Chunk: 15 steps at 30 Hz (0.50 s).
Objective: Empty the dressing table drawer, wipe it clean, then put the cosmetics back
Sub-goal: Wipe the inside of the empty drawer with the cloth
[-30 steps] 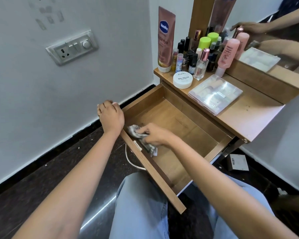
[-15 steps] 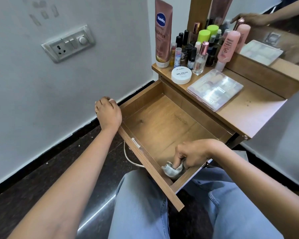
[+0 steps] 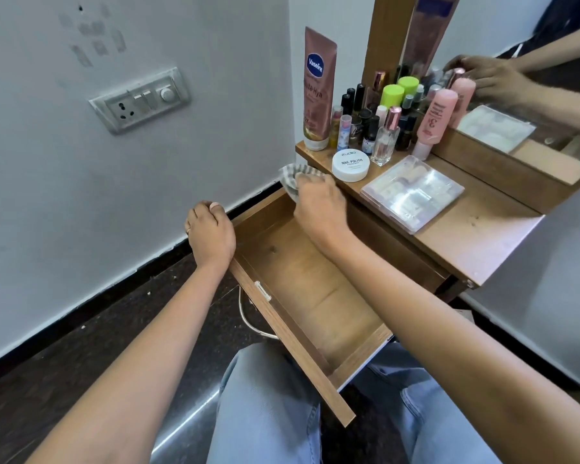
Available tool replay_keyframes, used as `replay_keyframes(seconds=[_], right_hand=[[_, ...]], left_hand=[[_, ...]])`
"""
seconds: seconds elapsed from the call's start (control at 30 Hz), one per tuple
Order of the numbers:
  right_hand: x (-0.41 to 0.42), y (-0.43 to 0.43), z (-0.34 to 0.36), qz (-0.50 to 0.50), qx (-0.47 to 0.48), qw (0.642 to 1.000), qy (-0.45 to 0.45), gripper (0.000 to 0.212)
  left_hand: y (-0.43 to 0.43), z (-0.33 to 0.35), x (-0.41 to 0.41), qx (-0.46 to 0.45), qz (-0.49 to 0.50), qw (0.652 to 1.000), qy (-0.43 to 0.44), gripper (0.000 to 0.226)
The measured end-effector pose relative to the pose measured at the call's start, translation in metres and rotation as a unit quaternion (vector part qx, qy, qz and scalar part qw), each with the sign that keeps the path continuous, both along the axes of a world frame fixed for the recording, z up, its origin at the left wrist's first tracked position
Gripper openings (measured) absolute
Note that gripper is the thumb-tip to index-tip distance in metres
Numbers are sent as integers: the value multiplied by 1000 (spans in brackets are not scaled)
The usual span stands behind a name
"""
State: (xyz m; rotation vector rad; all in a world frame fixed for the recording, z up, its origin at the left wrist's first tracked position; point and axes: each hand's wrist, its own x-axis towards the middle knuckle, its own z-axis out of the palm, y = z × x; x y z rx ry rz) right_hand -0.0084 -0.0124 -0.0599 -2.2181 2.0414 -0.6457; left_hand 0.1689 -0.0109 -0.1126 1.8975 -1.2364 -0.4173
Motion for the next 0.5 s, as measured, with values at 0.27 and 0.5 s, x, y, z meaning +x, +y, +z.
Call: replay_keyframes(seconds=[0.27, 0.5], right_hand=[[46, -30, -34, 60, 70, 995, -39, 49], [68, -7, -45, 261, 174, 937, -154, 53]], left_hand=[[1, 3, 0, -4, 10, 999, 38, 52], [-2, 3, 1, -13, 8, 998, 59, 48]])
